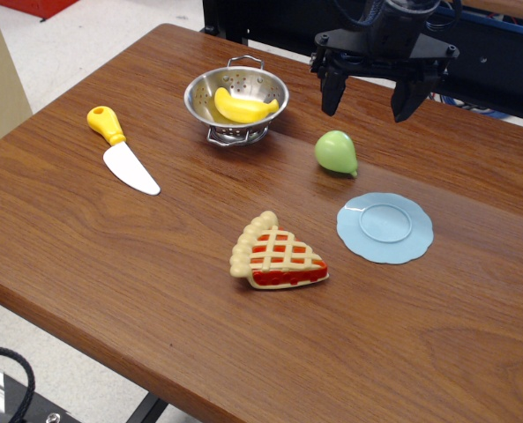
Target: Take banana out of colander
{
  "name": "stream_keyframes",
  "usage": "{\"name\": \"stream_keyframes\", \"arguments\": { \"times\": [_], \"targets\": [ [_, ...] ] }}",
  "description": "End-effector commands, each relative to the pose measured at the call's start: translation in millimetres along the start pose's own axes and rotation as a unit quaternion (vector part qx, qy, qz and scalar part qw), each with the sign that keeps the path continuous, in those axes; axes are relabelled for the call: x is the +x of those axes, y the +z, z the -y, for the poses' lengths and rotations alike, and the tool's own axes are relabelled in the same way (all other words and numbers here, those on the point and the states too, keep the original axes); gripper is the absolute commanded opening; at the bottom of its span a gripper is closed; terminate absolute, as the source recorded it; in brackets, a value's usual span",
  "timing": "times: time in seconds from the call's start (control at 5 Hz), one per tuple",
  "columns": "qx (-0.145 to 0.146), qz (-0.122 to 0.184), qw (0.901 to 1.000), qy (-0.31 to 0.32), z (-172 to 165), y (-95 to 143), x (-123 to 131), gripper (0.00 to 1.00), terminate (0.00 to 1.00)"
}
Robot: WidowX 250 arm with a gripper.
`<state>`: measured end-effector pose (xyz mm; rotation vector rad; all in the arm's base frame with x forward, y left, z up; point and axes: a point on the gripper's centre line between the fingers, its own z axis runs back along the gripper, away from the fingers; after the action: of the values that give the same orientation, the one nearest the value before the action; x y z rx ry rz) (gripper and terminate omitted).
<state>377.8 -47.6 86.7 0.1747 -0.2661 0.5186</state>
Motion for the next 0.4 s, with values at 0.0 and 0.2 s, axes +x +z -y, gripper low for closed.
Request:
{"name": "stream_keyframes", "arguments": {
  "times": [0.0, 0.2],
  "targets": [
    [0.0, 0.0, 1.0, 0.0, 0, 0, 0, 1.0, 0.0],
    [0.0, -0.008, 0.9934, 0.114, -19, 0, 19, 1.0, 0.0]
  ]
}}
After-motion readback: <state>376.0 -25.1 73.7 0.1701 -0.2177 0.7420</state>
